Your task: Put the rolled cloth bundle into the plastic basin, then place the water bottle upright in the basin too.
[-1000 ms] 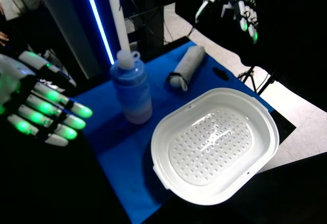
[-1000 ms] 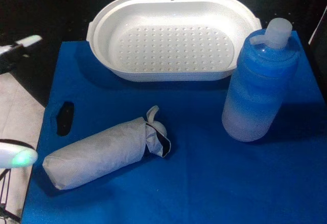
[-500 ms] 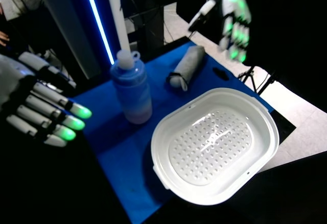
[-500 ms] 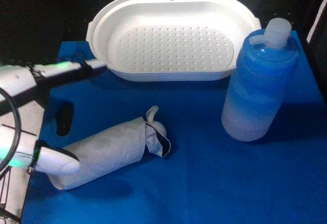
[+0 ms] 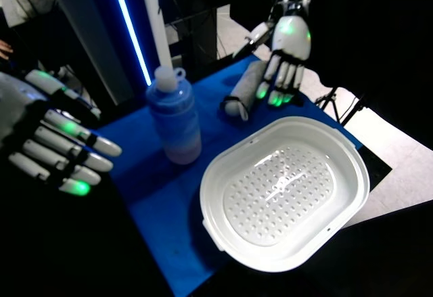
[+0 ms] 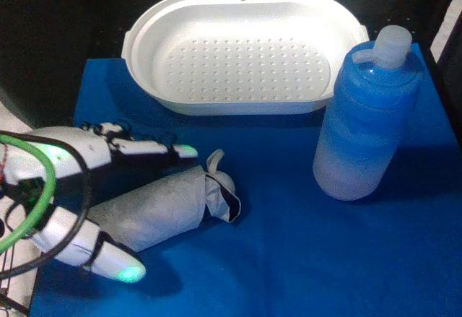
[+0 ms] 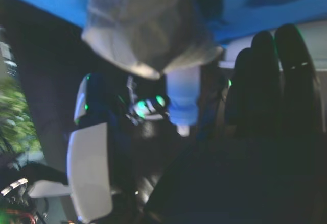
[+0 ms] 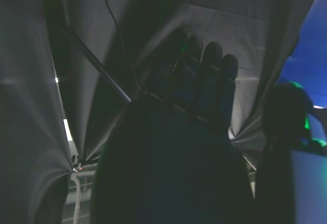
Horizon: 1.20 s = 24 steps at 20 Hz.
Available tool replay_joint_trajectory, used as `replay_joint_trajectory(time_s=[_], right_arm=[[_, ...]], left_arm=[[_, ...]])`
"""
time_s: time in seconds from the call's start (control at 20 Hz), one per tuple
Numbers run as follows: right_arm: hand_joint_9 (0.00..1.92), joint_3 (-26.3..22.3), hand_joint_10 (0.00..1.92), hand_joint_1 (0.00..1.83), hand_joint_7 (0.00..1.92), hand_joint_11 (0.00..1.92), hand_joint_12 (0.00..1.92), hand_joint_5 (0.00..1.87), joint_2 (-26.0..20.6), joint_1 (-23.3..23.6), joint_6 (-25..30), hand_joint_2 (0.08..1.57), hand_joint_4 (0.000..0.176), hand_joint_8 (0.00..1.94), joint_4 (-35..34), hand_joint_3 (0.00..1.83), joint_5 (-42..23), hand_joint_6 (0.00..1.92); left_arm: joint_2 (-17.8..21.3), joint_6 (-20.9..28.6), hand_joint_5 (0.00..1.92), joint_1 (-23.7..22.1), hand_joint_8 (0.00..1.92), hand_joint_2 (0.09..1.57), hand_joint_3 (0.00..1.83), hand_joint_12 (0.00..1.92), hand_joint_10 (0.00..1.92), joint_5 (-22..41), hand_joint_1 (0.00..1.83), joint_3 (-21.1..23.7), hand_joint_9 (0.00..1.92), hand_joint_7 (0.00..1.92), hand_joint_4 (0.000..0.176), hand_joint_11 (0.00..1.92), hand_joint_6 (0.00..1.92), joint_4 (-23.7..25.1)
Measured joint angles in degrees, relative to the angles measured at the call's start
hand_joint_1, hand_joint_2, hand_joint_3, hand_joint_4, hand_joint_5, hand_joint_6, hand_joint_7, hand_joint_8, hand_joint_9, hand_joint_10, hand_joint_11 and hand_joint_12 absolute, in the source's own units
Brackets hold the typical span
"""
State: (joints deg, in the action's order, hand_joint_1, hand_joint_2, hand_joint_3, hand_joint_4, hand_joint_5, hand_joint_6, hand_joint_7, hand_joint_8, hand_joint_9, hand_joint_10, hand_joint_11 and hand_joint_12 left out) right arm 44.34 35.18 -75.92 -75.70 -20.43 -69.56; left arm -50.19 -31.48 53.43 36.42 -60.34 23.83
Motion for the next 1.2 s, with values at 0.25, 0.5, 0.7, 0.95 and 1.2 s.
replay_joint_trajectory(time_s=[0.25, 0.5, 0.7, 0.95, 1.2], right_arm=[[0.29, 0.0, 0.00, 0.51, 0.37, 0.00, 0.63, 0.34, 0.0, 0.0, 0.0, 1.47, 0.000, 0.00, 0.0, 0.00, 0.0, 0.00], [0.30, 0.0, 0.00, 0.51, 0.38, 0.00, 0.64, 0.33, -0.1, 0.0, 0.0, 1.49, 0.001, 0.00, -0.1, 0.00, 0.0, 0.00], [0.29, 0.0, 0.00, 0.55, 0.37, 0.00, 0.64, 0.33, -0.1, 0.0, 0.0, 1.49, 0.000, 0.00, 0.0, 0.00, 0.0, 0.00], [0.28, 0.0, 0.00, 0.52, 0.37, 0.00, 0.61, 0.33, -0.1, 0.0, 0.0, 1.48, 0.010, 0.00, 0.1, 0.00, 0.0, 0.00], [0.28, 0.0, 0.00, 0.51, 0.38, 0.00, 0.64, 0.33, -0.1, 0.0, 0.0, 1.48, 0.005, 0.00, 0.0, 0.00, 0.0, 0.00]], left_arm=[[-1.1, 0.1, 0.21, -2.1, 0.02, 0.89, 0.01, 1.47, 0.06, -3.3, 0.77, -0.7, 0.58, 0.53, 0.174, 0.00, 0.01, 4.0], [-2.5, 0.9, 0.83, -2.5, 1.54, 1.16, 0.01, 1.92, 1.88, -4.2, 1.14, -2.7, 0.30, 0.35, 0.000, 0.32, 0.92, 4.3], [-3.2, 1.4, 0.56, -3.3, 1.92, 1.18, 0.00, 1.92, 1.92, -5.3, 1.58, -3.5, 0.96, 0.61, 0.008, 1.38, 1.91, 3.6], [-3.3, -2.3, 0.80, -4.8, 1.92, 1.13, 0.01, 1.92, 1.92, -6.0, 1.75, -3.5, 1.36, 0.97, 0.176, 1.52, 1.92, 0.9], [-2.4, -5.4, 0.65, -7.5, 1.92, 1.19, 0.01, 1.92, 1.92, -7.0, 1.66, -3.6, 1.24, 0.87, 0.176, 1.44, 1.92, 0.1]])
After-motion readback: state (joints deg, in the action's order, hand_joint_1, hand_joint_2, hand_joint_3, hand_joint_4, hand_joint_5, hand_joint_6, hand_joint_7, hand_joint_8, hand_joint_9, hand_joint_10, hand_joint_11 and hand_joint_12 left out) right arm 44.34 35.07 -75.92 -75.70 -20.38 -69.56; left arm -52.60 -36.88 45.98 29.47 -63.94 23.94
